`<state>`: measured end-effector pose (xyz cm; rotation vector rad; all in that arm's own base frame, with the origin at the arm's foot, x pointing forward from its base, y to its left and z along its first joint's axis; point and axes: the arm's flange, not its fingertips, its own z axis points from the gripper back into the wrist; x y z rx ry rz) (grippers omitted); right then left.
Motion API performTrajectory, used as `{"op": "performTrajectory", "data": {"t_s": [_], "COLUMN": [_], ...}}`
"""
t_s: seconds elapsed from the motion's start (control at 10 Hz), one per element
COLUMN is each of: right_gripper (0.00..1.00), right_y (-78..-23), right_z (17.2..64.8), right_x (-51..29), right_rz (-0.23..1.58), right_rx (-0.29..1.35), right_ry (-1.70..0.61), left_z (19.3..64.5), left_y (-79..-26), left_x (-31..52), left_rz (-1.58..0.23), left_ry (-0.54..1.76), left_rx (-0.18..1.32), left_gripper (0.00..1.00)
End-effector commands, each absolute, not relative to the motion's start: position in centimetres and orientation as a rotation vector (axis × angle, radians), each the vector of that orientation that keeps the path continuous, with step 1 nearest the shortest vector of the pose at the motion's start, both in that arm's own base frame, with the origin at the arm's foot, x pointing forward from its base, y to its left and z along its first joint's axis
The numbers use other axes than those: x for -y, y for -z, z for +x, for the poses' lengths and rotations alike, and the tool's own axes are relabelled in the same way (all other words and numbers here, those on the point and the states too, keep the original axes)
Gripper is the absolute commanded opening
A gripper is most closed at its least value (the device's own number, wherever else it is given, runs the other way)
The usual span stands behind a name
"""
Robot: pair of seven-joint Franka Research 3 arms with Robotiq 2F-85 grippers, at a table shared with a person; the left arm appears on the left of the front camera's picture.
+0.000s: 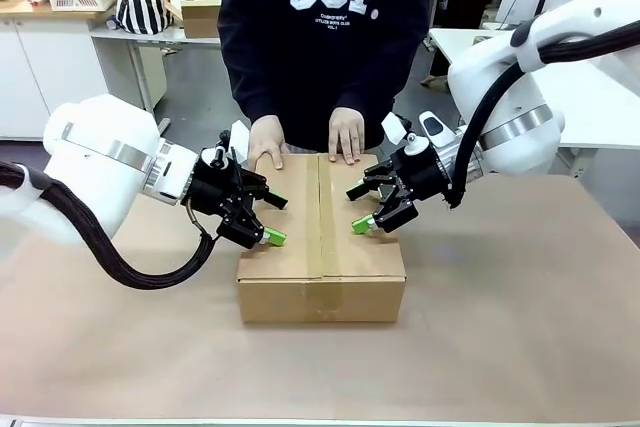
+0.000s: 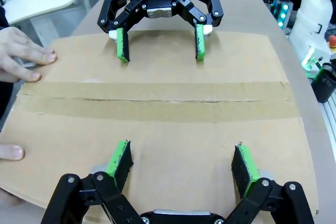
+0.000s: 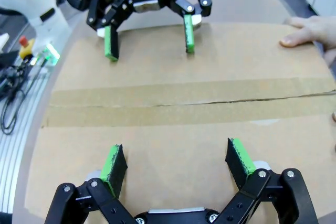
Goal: Pack the gift set into the box.
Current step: Press and hold the closed box until the human finishes sealing it.
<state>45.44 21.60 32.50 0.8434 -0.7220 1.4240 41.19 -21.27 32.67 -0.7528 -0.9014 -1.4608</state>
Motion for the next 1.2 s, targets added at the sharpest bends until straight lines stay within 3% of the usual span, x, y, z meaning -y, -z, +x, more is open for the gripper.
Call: {"op": "performTrajectory", "data": {"t_s": [0.0, 1.1], "right_gripper": [1.0, 1.0], "right_y": [-32.32, -32.32], "right_z": [45.43, 45.43], "right_x": [-21.58, -21.58], "right_rz": [0.841, 0.841], "right_rx": [0.719, 0.719], "right_ry": [-1.422, -1.422], "left_z": [41.0, 41.0], "left_y": [-32.28, -32.28], "left_x": [21.01, 21.01], "left_rz": [-0.763, -0.763], "left_ry": [1.46, 1.46], "left_rx": [0.894, 0.894], "left_gripper": [1.0, 1.0]}}
